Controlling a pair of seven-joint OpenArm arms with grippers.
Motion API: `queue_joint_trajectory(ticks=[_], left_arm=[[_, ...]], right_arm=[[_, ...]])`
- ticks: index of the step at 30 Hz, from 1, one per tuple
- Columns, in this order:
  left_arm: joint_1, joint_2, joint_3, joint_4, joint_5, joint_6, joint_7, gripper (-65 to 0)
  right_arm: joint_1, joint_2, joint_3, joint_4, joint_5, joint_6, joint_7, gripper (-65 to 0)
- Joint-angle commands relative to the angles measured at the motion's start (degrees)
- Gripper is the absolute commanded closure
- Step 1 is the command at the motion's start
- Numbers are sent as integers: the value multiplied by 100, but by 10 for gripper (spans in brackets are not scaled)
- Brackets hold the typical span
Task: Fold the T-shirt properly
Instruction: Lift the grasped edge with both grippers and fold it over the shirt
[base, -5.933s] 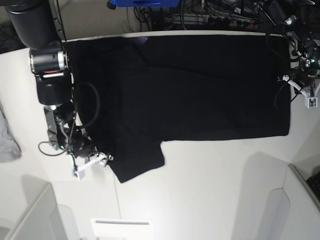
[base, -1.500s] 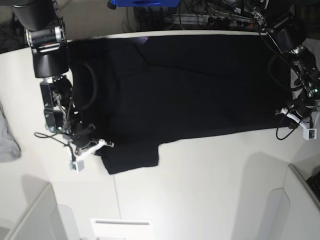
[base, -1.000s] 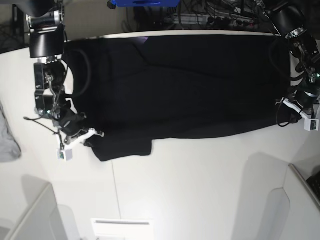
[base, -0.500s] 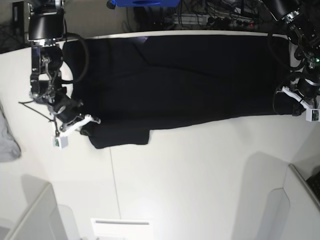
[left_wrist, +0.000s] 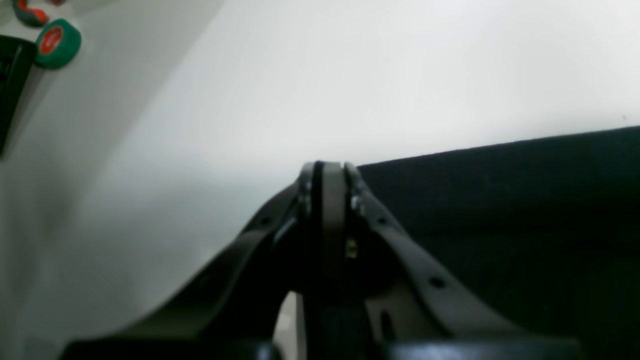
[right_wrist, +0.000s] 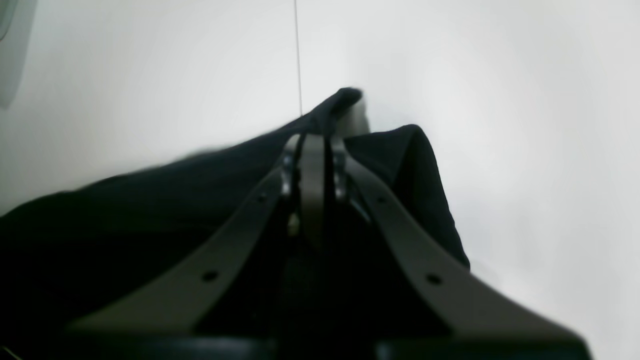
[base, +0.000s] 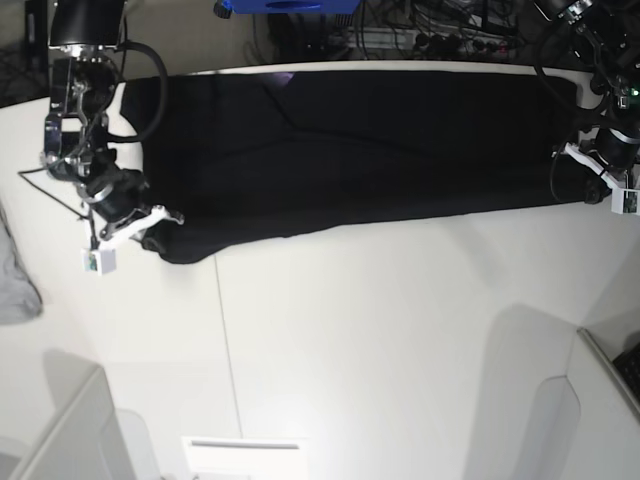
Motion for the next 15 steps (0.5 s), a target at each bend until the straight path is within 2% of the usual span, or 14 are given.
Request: queue_joint_trajectory(ticks=[1,15], left_arm=[[79,-98,-72,111,-80,-65,-123,0],[563,-90,-72,489,-80,-78,-123,0]], right_arm=[[15,72,50,191,72,4,125,0],[-794,45,59,912,107,-4,125,0]])
